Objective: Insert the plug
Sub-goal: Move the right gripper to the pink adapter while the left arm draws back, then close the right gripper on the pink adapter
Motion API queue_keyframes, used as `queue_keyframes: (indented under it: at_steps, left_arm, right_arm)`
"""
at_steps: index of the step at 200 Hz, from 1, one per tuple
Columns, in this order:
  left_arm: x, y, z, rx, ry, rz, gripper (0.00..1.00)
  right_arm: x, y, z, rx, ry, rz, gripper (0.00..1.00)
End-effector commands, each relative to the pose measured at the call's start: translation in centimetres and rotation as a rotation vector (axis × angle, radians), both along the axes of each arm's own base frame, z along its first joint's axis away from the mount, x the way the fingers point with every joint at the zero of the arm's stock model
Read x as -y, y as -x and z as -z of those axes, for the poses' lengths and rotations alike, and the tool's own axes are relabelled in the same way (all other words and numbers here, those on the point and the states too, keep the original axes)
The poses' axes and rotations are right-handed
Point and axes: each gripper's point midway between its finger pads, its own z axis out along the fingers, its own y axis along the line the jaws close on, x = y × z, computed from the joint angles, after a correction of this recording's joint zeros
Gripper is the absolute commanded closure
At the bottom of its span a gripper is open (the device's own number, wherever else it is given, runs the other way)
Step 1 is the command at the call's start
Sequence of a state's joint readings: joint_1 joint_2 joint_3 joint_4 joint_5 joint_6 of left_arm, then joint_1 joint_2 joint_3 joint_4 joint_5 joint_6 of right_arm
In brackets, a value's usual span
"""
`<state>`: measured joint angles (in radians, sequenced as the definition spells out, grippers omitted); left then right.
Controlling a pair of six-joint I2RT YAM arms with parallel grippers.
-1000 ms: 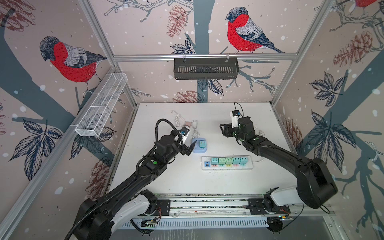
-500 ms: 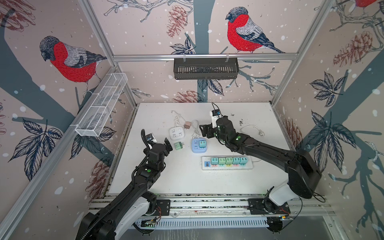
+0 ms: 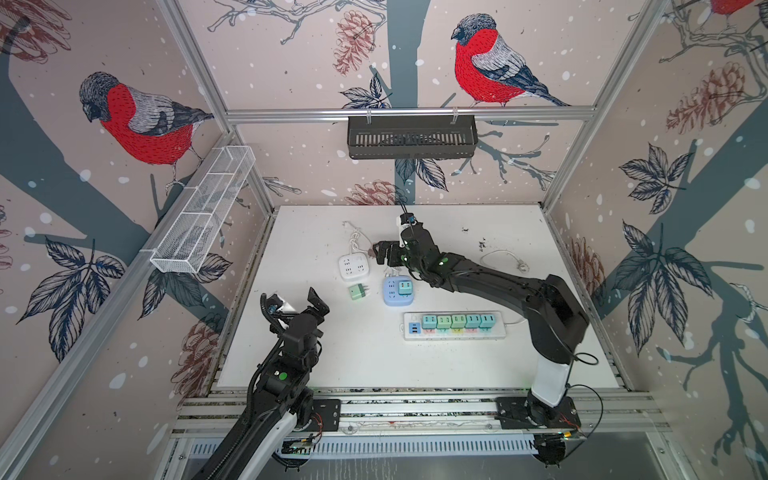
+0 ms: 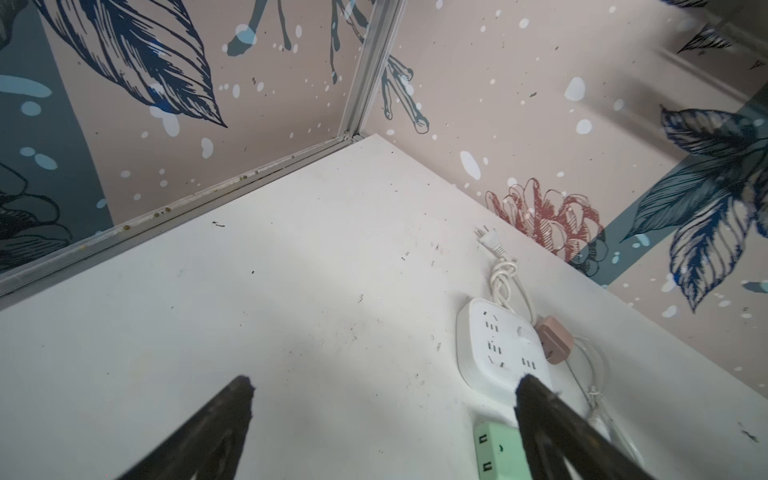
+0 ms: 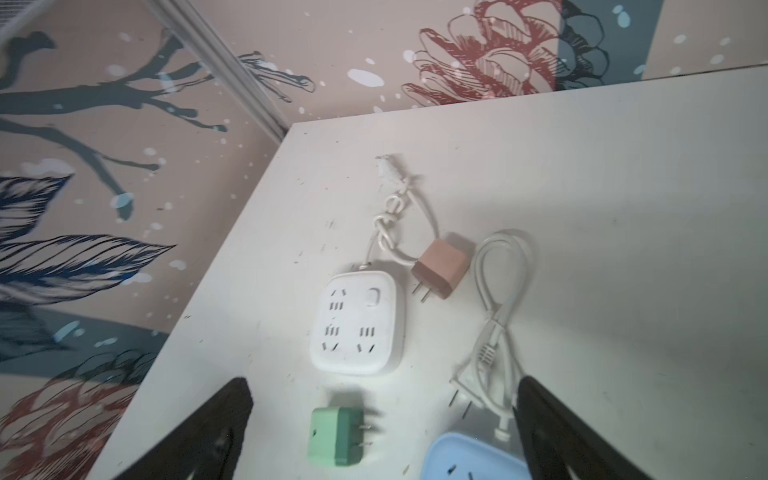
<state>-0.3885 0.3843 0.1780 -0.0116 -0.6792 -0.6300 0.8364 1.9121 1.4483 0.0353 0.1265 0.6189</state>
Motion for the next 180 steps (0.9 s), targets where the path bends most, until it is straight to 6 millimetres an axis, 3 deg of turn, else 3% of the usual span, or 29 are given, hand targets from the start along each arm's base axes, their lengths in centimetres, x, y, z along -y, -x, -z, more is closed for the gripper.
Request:
queue_keyframes:
  at_steps: [1, 8, 34, 45, 61, 94, 180]
  left_arm:
    - [1.0, 0.4, 0.1, 0.004, 0.002, 0.081, 0.02]
    - [1.1, 0.5, 0.2, 0.006, 0.017, 0.087, 0.02]
    - [1.2, 1.0, 0.6, 0.035, 0.059, 0.099, 0.02]
    - [1.7, 1.0, 0.6, 0.055, 0.064, 0.137, 0.02]
    - [1.6, 1.3, 0.5, 0.064, 0.073, 0.131, 0.02]
    - [1.7, 1.3, 0.4, 0.076, 0.078, 0.142, 0.02]
    - [2.2, 0.9, 0.7, 0.041, 0.067, 0.163, 0.02]
  right_arm:
    - [-1.0, -0.7, 3.1, -0.075, 0.122, 0.056, 0.01]
    - [-1.8, -1.2, 3.9, -0.094, 0.151, 0.064, 0.00]
    - [-4.6, -2.7, 7.1, -0.150, 0.179, 0.050, 0.15]
    - [-5.5, -3.6, 7.9, -0.158, 0.182, 0.060, 0.25]
    - [-6.1, -5.1, 8.5, -0.141, 0.206, 0.094, 0.30]
    - [-5.9, -7.4, 9.4, -0.128, 0.230, 0.150, 0.33]
    - [-5.8, -9.4, 13.8, -0.157, 0.219, 0.146, 0.31]
